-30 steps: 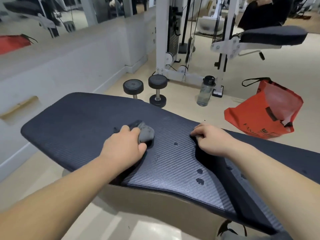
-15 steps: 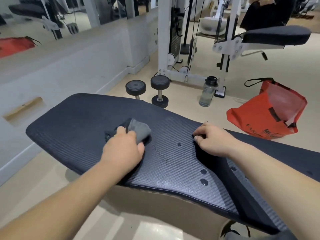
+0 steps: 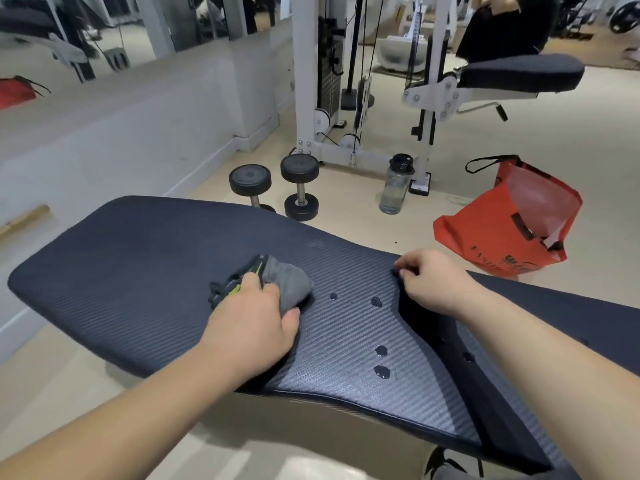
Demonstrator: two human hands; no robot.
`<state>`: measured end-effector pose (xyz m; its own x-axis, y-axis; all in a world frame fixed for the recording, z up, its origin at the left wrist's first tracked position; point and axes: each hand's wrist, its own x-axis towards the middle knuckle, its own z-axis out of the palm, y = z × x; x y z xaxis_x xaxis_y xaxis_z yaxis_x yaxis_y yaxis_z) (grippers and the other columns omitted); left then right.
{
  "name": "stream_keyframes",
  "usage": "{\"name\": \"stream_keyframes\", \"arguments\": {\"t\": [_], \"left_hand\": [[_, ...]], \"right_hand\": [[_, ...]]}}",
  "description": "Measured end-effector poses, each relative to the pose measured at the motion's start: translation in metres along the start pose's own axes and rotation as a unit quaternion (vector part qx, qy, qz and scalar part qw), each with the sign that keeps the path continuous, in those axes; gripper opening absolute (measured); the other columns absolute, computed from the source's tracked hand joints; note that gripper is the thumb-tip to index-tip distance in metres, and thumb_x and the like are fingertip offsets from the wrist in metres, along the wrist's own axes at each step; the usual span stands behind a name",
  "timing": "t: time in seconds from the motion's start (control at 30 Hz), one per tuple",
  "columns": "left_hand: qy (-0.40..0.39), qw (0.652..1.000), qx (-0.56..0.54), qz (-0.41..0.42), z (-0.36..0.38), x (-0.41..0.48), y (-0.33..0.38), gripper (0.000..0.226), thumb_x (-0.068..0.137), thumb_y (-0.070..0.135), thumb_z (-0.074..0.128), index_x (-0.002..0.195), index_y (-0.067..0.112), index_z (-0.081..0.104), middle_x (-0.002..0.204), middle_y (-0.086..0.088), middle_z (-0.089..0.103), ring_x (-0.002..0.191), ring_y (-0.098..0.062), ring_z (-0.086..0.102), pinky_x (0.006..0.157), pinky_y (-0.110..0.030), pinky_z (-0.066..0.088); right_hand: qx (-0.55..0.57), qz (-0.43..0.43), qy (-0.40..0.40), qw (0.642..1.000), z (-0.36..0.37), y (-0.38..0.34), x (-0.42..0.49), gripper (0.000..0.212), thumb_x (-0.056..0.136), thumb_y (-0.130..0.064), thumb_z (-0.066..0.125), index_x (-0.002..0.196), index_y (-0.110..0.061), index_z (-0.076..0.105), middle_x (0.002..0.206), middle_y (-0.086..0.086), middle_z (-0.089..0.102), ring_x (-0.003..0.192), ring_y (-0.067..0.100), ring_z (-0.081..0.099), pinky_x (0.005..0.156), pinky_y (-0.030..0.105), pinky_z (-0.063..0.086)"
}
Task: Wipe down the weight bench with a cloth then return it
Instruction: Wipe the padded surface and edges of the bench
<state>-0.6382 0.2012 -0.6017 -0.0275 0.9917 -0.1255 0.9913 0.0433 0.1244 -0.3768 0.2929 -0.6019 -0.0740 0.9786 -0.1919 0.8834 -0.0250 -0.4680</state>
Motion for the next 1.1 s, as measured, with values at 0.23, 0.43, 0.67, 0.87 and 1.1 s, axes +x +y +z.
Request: {"name": "stream_keyframes", "arguments": {"t": [0.23,0.43,0.67,0.87,1.1], "left_hand": [[0.009,1.0,0.012,-0.018,-0.006,0.058,0.016,0.037,0.099,0.04,0.043,0.119,0.013,0.057,0.118,-0.013,0.046,0.101,-0.041,0.061,0.086,-0.045,0.052],[-0.001,0.99,-0.014,0.143,0.015,0.032,0.086,0.035,0.097,0.042,0.048,0.118,0.017,0.059,0.118,-0.009,0.048,0.1,-0.038,0.061,0.085,-0.044,0.052],[0.044,0.998,-0.02,0.03,0.008,0.089,0.08,0.034,0.097,0.04,0.047,0.119,0.016,0.059,0.12,-0.012,0.048,0.105,-0.043,0.06,0.089,-0.048,0.052],[-0.005,0.971,-0.023,0.239,0.015,0.037,0.098,0.035,0.092,0.045,0.047,0.123,0.032,0.057,0.115,0.001,0.049,0.099,-0.031,0.063,0.08,-0.041,0.055],[0.071,0.997,-0.017,0.026,0.017,0.089,0.081,0.034,0.094,0.035,0.051,0.122,0.019,0.06,0.128,-0.01,0.047,0.11,-0.041,0.058,0.087,-0.048,0.053]], "right_hand": [[0.057,-0.015,-0.019,0.998,-0.016,0.009,-0.006,0.055,0.092,0.004,0.043,0.14,-0.016,0.062,0.137,0.004,0.066,0.13,0.022,0.058,0.108,0.027,0.041],[0.124,0.023,0.007,0.992,-0.032,0.029,-0.006,0.052,0.091,0.005,0.044,0.135,-0.014,0.066,0.133,0.005,0.068,0.126,0.021,0.06,0.104,0.026,0.043],[0.143,0.031,0.004,0.989,-0.03,0.035,-0.009,0.055,0.084,0.004,0.045,0.131,-0.012,0.069,0.133,0.006,0.069,0.126,0.022,0.06,0.111,0.034,0.045],[0.136,0.018,-0.004,0.991,-0.031,0.034,-0.006,0.053,0.085,0.005,0.046,0.13,-0.01,0.069,0.13,0.009,0.069,0.124,0.024,0.061,0.11,0.034,0.046],[0.113,0.02,-0.023,0.993,-0.032,0.034,-0.008,0.056,0.084,0.004,0.044,0.133,-0.012,0.067,0.135,0.009,0.067,0.129,0.025,0.059,0.112,0.035,0.045]]}}
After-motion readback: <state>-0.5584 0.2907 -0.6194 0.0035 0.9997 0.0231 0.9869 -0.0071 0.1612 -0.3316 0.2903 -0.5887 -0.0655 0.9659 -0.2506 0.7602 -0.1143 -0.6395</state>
